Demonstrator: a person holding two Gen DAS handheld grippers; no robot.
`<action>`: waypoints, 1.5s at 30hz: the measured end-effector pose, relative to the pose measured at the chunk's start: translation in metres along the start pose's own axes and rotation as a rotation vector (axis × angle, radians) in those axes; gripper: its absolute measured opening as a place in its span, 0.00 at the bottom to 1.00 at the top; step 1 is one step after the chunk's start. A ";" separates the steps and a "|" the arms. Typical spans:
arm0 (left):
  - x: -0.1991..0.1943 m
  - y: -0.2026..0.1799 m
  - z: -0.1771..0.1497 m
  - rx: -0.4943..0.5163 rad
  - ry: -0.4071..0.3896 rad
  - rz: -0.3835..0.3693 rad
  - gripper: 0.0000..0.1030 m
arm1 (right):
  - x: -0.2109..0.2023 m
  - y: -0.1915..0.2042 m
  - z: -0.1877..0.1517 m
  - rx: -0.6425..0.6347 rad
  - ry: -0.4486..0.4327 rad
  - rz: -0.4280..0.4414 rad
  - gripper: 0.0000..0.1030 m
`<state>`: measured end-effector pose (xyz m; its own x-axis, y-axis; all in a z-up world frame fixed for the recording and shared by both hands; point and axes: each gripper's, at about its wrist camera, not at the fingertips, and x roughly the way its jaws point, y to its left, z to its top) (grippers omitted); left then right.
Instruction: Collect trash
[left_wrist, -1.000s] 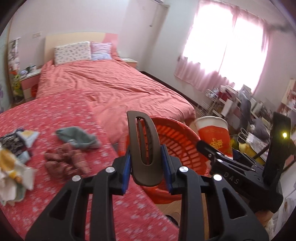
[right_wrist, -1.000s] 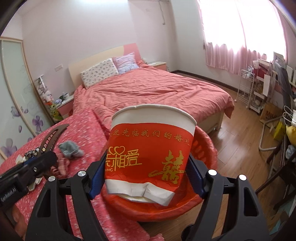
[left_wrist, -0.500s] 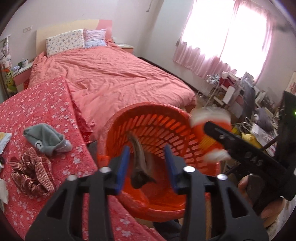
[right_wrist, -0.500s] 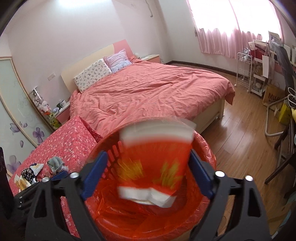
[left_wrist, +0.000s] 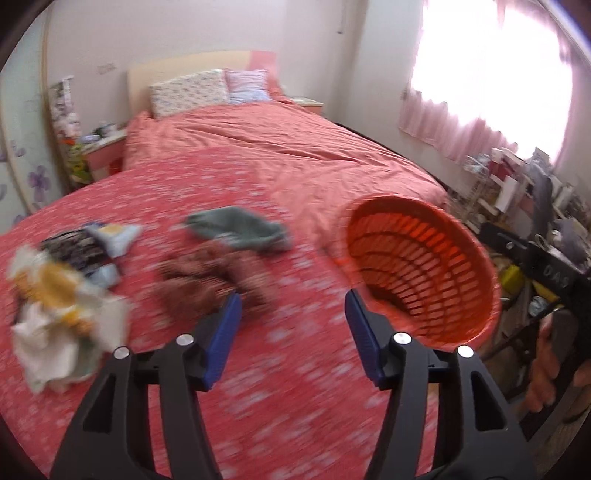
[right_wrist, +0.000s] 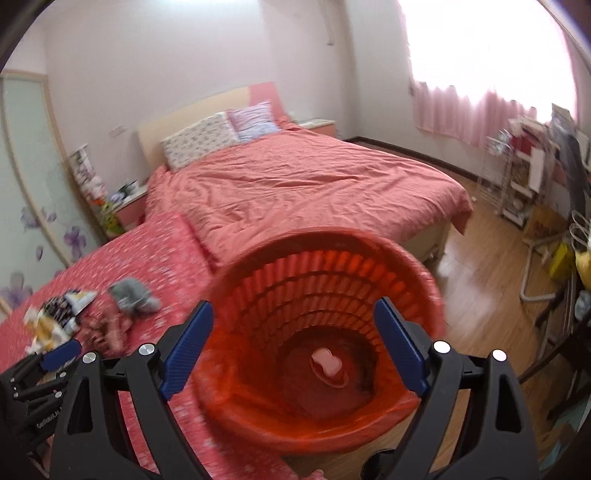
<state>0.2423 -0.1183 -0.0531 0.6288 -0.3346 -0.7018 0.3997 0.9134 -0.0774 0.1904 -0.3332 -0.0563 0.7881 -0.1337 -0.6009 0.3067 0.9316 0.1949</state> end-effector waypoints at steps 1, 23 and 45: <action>-0.007 0.010 -0.004 -0.011 -0.007 0.018 0.59 | -0.003 0.014 -0.003 -0.029 0.002 0.017 0.85; -0.084 0.203 -0.072 -0.315 -0.039 0.298 0.64 | 0.057 0.191 -0.039 -0.297 0.186 0.154 0.78; -0.042 0.200 -0.046 -0.270 -0.008 0.224 0.08 | 0.064 0.206 -0.059 -0.339 0.267 0.188 0.20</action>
<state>0.2654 0.0893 -0.0718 0.6868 -0.1200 -0.7168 0.0610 0.9923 -0.1076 0.2726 -0.1301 -0.1001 0.6344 0.0979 -0.7668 -0.0550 0.9952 0.0815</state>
